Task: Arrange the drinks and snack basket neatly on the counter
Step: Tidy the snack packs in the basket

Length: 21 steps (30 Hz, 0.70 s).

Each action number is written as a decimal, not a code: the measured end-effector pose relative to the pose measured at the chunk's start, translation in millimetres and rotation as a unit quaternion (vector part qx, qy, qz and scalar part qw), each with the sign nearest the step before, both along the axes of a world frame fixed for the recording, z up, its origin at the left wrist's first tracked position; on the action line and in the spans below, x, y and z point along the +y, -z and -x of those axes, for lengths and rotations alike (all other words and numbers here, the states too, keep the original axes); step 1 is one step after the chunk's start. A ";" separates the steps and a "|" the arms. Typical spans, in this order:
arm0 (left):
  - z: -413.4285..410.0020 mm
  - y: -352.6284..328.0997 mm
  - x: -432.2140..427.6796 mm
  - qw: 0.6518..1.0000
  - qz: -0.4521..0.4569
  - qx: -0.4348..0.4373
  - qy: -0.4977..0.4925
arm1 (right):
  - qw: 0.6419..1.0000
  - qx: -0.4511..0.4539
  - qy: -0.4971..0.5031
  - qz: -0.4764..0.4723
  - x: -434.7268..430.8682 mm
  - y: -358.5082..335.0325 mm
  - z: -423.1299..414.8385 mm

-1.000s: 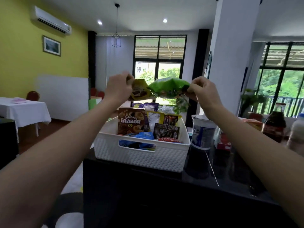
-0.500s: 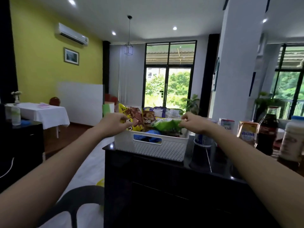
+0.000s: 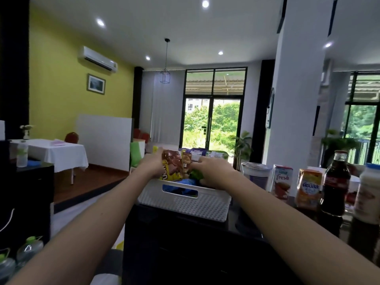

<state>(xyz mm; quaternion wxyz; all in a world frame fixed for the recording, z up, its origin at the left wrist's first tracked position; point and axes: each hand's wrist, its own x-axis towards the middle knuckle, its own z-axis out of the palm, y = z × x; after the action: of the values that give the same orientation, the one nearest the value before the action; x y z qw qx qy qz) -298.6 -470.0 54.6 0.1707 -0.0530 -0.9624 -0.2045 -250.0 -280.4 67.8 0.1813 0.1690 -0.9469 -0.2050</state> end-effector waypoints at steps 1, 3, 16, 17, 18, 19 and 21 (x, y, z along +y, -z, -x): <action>1.6 -0.9 -1.5 1.000 -0.002 0.021 0.008 | 1.000 0.007 -0.011 0.017 -0.2 -1.5 -0.7; 1.8 -5.9 -3.4 0.998 -0.022 0.048 0.036 | 0.996 0.031 -0.028 0.080 1.5 -8.5 -5.3; 7.6 -39.0 7.5 0.973 0.051 0.190 0.122 | 0.743 0.121 -0.005 0.658 59.5 -42.0 -14.9; 8.5 -44.7 8.9 0.975 0.040 0.190 0.112 | 0.727 0.116 -0.001 0.677 63.1 -41.5 -12.5; 9.7 -50.8 10.1 0.977 0.026 0.187 0.096 | 0.712 0.108 0.002 0.694 65.8 -41.3 -10.1; 11.1 -55.8 11.4 0.980 0.017 0.182 0.077 | 0.701 0.099 0.004 0.707 67.8 -40.9 -7.7; 16.1 -59.5 14.9 0.985 0.034 0.163 0.045 | 0.702 0.092 0.013 0.706 69.4 -38.1 -1.4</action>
<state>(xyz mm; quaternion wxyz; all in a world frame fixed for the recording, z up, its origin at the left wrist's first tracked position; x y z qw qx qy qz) -314.7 -455.1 114.1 0.3135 -0.1348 -0.9248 -0.1682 -248.6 -211.0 105.9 0.3315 -0.0403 -0.7945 0.5072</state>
